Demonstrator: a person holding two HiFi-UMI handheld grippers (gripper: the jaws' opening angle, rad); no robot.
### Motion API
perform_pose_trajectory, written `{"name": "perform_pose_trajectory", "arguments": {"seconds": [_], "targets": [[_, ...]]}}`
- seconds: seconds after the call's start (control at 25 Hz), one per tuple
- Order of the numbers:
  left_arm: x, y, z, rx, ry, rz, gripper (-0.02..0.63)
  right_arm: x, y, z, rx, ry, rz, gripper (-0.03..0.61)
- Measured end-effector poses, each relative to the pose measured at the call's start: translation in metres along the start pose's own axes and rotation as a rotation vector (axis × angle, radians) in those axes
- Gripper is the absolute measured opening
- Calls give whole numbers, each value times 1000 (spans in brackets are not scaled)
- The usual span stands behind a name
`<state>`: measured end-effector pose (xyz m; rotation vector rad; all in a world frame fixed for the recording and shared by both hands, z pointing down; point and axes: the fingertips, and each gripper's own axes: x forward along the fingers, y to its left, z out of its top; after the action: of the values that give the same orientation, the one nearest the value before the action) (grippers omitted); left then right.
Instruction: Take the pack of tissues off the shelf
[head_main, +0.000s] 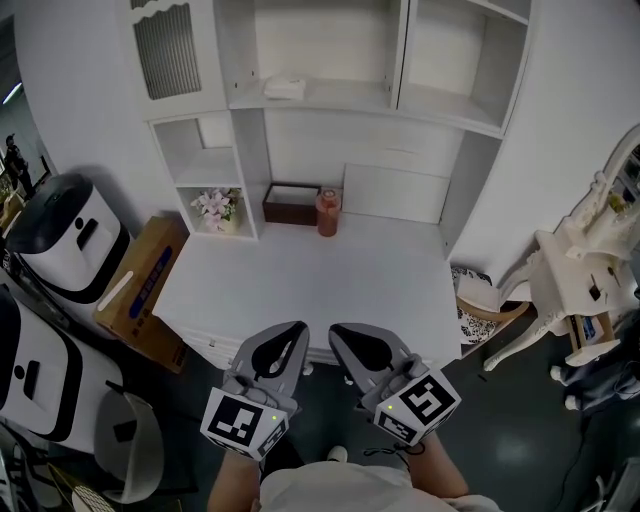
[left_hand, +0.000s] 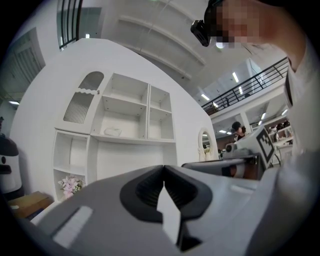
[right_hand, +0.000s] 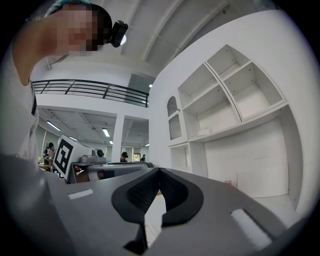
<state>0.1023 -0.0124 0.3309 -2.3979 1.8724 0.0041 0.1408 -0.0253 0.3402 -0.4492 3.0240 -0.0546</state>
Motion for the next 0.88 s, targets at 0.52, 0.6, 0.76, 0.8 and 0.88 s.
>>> {"name": "perform_pose_trajectory", "arguments": {"seconds": [0.52,0.6,0.76,0.8,0.88], "targets": [[17,43,-10,2,11,-28,2,40,-22,-6,20,-7,-55,0],[21,53,-10,14,15,-41,2,50,-26,-4,24,-11,-68,0],[24,84,-12,6,21,-51,2,78,-30,-2,23,-16,-88,0],[25,92,-12,2,22,-53,2,86,-31,-2,24,-15,-93,0],[27,108,-12,1,23,-58,2,101,-33,-3,27,-11,-101,0]]}}
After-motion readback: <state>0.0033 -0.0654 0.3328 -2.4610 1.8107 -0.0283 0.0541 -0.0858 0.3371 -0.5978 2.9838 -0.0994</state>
